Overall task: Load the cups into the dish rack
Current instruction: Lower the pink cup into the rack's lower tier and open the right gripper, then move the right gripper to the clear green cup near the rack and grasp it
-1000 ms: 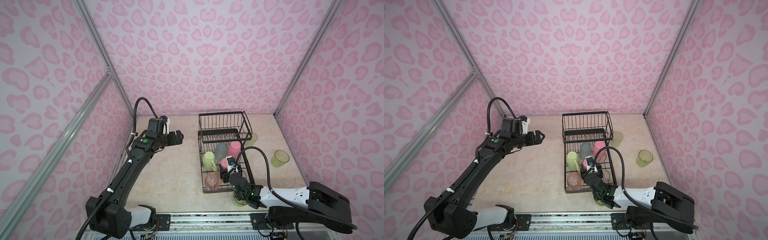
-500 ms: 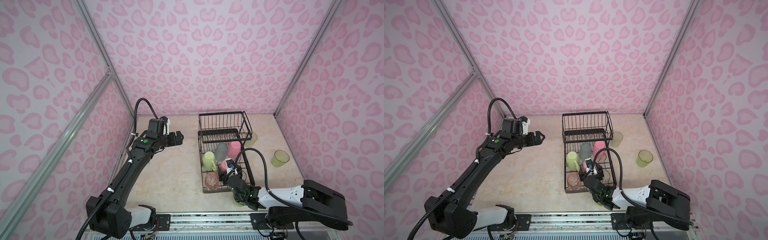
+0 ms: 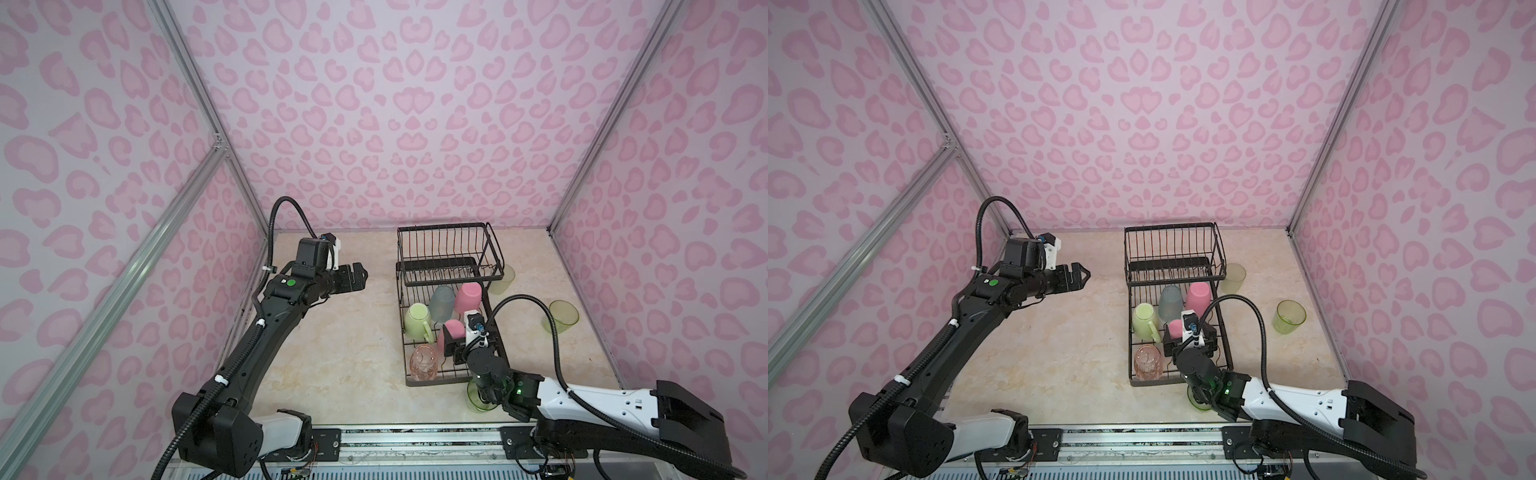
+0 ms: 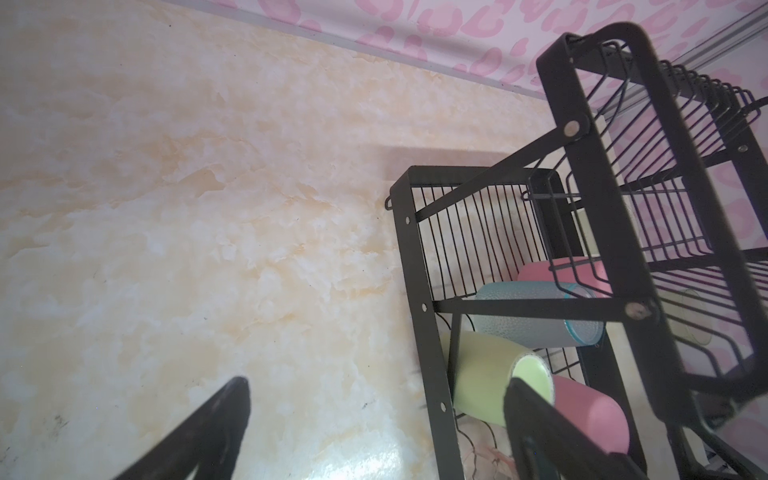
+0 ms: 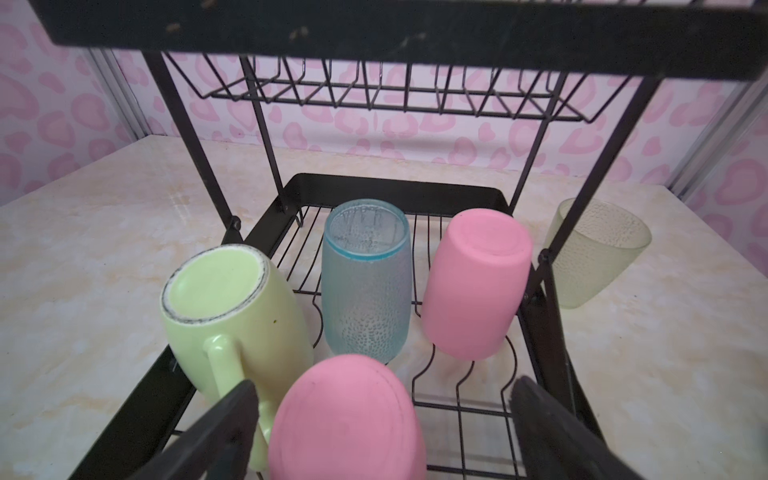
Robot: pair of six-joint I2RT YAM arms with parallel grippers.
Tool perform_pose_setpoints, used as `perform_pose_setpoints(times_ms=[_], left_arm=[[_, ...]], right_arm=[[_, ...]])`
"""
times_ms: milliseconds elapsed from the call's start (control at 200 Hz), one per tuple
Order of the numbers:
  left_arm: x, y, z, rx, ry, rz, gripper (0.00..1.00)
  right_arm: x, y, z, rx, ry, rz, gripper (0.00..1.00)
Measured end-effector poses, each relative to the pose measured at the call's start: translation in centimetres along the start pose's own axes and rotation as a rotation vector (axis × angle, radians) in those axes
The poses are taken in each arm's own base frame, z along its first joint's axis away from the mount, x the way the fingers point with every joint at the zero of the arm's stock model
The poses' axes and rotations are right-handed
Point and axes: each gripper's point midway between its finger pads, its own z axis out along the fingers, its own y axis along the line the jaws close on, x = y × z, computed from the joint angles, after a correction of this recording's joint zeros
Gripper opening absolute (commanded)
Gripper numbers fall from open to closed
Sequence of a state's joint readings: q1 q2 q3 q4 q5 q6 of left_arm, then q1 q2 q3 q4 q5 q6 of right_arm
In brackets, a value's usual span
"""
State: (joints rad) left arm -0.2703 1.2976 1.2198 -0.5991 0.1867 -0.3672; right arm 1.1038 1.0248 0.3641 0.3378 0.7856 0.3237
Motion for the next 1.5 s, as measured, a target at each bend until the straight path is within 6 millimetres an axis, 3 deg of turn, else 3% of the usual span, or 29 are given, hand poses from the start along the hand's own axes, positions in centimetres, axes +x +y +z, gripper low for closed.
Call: perform_pose_setpoints(times_ms=[150,290,485,665,1090,1500], left_arm=[[-0.1,0.0,0.0,0.002,-0.003,0.001,0.97],[0.0,-0.2,0.0,0.008,0.000,0.001,0.97],[0.1,-0.4,0.0,0.012,0.002,0.004,0.97],[0.1,-0.4,0.0,0.013,0.003,0.003,0.96],[0.3,-0.5,0.2,0.014,0.008,0.004,0.96],[0.5,-0.4,0.4,0.011,0.018,0.004,0.96]], right_arm=[[-2.5,-0.8,-1.0,0.019,0.004,0.040,0.89],[-4.3,-2.9,-2.0,0.068,0.024,0.096,0.85],[-5.0,-5.8,-2.8,0.132,0.114,0.145,0.79],[-5.1,-5.5,-3.9,0.086,0.258,0.124,0.72],[-1.4,-4.4,-8.8,-0.026,0.676,0.070,0.56],[3.3,-0.1,-13.0,-0.166,0.935,-0.087,0.53]])
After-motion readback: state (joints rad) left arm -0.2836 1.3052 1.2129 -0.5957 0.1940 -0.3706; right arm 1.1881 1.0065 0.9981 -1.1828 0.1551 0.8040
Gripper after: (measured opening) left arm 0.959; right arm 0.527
